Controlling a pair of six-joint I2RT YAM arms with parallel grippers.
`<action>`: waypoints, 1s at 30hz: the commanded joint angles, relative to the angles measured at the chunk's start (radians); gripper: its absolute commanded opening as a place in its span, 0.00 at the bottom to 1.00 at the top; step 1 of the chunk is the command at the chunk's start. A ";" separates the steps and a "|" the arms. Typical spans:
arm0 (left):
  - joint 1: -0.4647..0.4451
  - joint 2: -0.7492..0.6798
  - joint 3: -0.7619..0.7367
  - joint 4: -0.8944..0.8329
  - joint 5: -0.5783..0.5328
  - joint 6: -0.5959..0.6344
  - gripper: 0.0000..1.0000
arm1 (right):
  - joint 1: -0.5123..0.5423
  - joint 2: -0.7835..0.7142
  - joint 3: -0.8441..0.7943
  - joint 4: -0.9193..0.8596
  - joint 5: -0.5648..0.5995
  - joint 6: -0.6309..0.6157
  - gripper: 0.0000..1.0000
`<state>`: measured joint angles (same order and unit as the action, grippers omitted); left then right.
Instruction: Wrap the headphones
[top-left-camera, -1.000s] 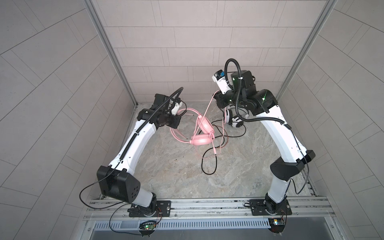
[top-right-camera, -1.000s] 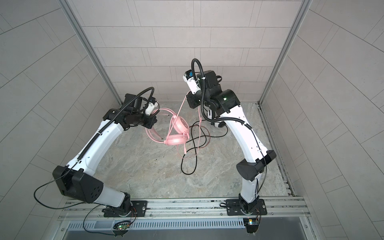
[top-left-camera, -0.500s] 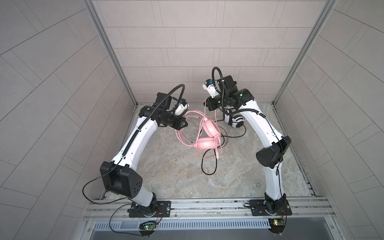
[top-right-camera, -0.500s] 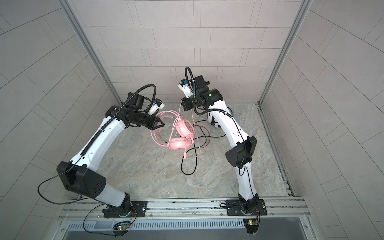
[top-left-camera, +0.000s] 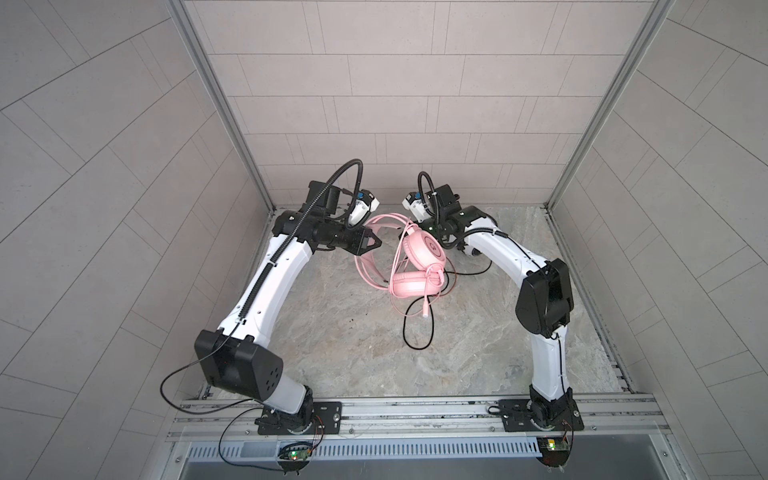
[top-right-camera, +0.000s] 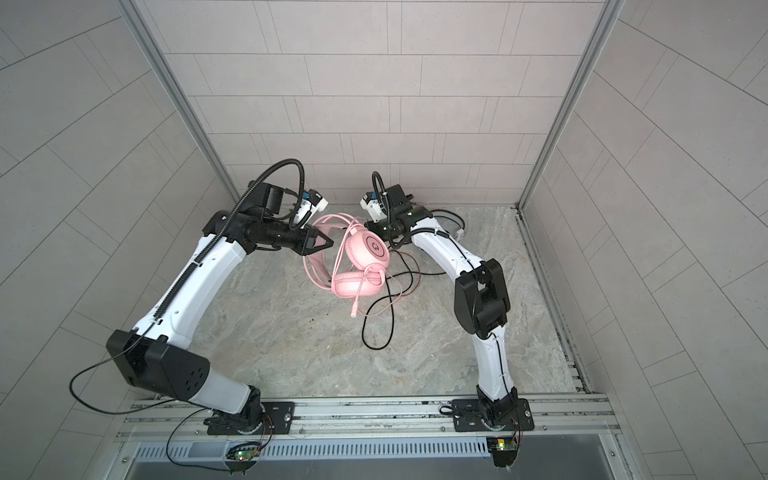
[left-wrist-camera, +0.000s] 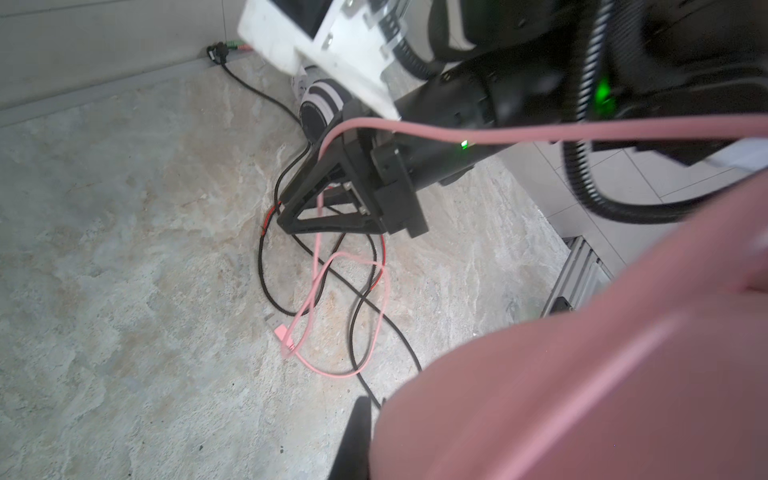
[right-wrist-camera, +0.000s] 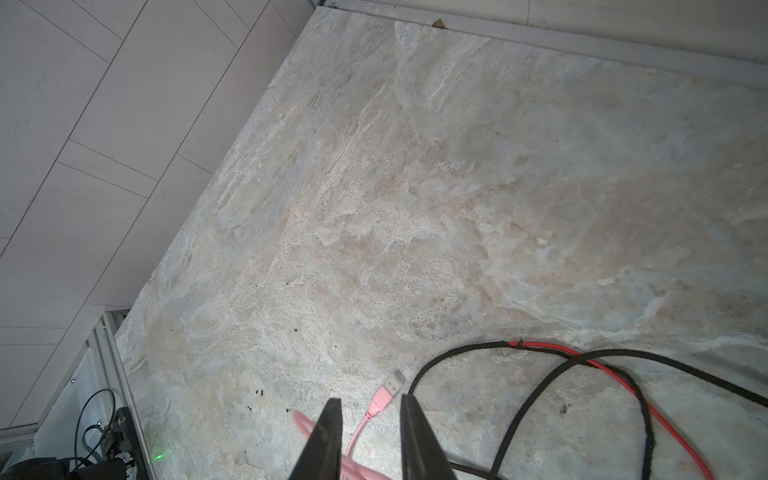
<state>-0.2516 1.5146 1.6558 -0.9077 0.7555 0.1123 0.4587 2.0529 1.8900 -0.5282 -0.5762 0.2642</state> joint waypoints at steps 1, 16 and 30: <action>0.007 -0.048 0.052 0.038 0.106 -0.049 0.00 | -0.005 -0.056 -0.025 0.155 -0.041 0.063 0.26; 0.035 -0.100 0.069 0.209 0.223 -0.237 0.00 | 0.007 0.016 -0.126 0.377 -0.099 0.195 0.32; 0.112 -0.103 0.019 0.487 0.323 -0.499 0.00 | 0.056 0.095 -0.182 0.447 -0.148 0.215 0.34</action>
<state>-0.1642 1.4532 1.6775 -0.5343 1.0122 -0.2863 0.5064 2.1471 1.7233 -0.1143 -0.7036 0.4725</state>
